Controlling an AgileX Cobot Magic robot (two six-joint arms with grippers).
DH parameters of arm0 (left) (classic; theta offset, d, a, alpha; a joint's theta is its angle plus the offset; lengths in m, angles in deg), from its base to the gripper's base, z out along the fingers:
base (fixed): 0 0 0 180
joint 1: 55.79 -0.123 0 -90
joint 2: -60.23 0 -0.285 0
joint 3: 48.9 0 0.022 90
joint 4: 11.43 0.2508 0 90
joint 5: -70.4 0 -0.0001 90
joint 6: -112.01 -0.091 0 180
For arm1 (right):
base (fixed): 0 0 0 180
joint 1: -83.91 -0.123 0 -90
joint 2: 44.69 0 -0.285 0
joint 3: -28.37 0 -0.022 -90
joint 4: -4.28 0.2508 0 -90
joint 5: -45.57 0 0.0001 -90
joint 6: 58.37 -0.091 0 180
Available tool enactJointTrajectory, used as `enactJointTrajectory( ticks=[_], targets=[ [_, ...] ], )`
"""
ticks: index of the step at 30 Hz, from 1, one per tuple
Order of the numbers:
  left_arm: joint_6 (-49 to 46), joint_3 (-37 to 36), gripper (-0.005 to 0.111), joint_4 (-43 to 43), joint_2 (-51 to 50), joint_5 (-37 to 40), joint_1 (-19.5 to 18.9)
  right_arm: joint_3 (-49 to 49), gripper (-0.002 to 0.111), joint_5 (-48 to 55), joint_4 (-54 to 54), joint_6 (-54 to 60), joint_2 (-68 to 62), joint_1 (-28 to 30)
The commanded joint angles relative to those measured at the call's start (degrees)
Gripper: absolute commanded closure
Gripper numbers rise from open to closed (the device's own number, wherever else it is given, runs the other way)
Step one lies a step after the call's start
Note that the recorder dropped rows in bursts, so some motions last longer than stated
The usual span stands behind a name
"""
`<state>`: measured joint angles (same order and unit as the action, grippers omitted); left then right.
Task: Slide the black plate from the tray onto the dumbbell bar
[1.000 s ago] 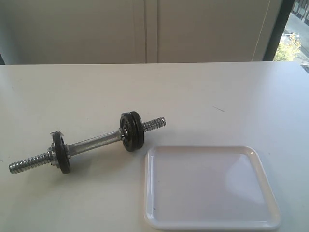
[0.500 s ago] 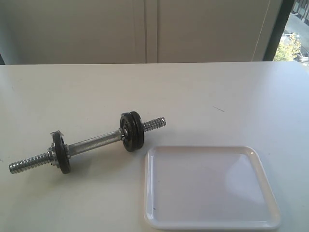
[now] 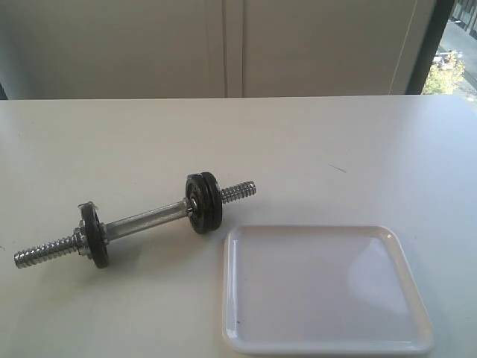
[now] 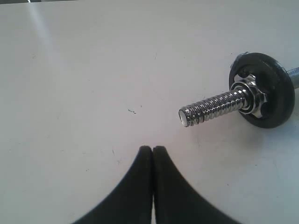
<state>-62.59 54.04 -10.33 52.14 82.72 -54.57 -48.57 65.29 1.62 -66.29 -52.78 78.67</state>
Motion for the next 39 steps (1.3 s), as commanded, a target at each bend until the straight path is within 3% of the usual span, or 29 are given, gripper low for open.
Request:
enactJointTrajectory(
  ticks=[1,39],
  targets=[
    [-0.04,-0.16,0.107,0.12,0.3,-0.2,0.14,-0.27,0.108,-0.63,-0.19,-0.26,0.31,0.23],
    [-0.04,-0.16,0.107,0.12,0.3,-0.2,0.14,-0.27,0.108,-0.52,-0.21,-0.93,0.31,0.23]
  ],
)
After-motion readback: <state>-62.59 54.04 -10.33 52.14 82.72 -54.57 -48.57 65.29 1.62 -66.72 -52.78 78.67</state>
